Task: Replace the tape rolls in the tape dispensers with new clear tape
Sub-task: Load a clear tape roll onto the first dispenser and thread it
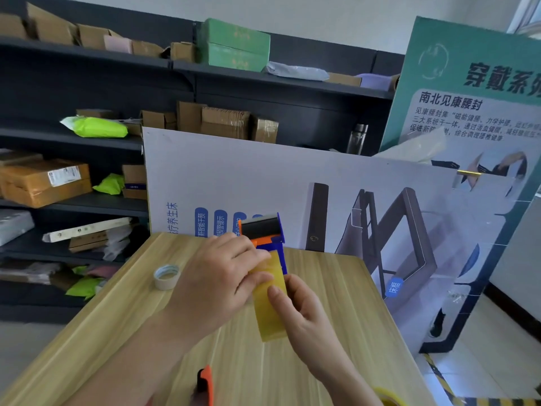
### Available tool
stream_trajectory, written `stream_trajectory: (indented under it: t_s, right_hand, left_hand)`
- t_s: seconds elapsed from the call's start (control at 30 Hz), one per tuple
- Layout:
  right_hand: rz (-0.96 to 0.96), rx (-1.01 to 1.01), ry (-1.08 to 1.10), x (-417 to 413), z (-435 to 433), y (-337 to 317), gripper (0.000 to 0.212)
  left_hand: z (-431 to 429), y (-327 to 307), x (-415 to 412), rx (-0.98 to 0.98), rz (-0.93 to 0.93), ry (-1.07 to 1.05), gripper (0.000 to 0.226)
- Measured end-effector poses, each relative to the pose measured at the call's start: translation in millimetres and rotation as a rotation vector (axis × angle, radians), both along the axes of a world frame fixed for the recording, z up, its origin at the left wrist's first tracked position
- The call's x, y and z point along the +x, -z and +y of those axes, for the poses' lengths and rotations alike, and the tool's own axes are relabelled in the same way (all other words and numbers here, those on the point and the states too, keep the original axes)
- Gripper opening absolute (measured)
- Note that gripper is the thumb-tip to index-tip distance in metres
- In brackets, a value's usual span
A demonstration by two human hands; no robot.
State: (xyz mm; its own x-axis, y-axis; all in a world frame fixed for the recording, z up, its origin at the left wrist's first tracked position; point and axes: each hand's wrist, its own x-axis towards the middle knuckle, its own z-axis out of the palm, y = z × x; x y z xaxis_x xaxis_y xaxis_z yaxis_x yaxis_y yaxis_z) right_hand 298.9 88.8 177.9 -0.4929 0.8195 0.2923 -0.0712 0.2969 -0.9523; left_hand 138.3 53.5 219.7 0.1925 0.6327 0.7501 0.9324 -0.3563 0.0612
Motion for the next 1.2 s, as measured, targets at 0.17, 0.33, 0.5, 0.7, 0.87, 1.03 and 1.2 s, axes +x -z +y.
stream_trajectory:
  t_s: [0.17,0.33,0.5,0.7,0.87,1.03,1.2]
  right_hand:
    - [-0.011,0.007,0.003,1,-3,-1,0.037]
    - [-0.030,0.014,0.027,0,-9,-3,0.028]
    - [-0.065,0.105,0.122,-7,-17,-6,0.049]
    - [-0.157,0.176,0.165,-13,-19,-3,0.047]
    - [-0.170,0.145,0.108,-16,-23,-2,0.045]
    - [-0.175,0.115,0.040,-18,-28,-9,0.048]
    - [-0.139,0.032,0.018,-19,-26,-12,0.034]
  left_hand:
    - [-4,-7,7,0.044,-0.046,-0.041,0.018]
    - [-9,-10,13,0.136,-0.191,-0.162,0.018]
    - [-8,-12,13,0.105,-0.261,-0.221,0.017]
    - [-8,-14,3,0.062,-0.304,-0.266,0.018]
    - [-4,-23,-11,-0.016,-0.246,-0.288,0.021]
    - [1,-33,-20,-0.050,-0.270,-0.281,0.019]
    - [4,-43,-30,-0.104,-0.264,-0.177,0.016]
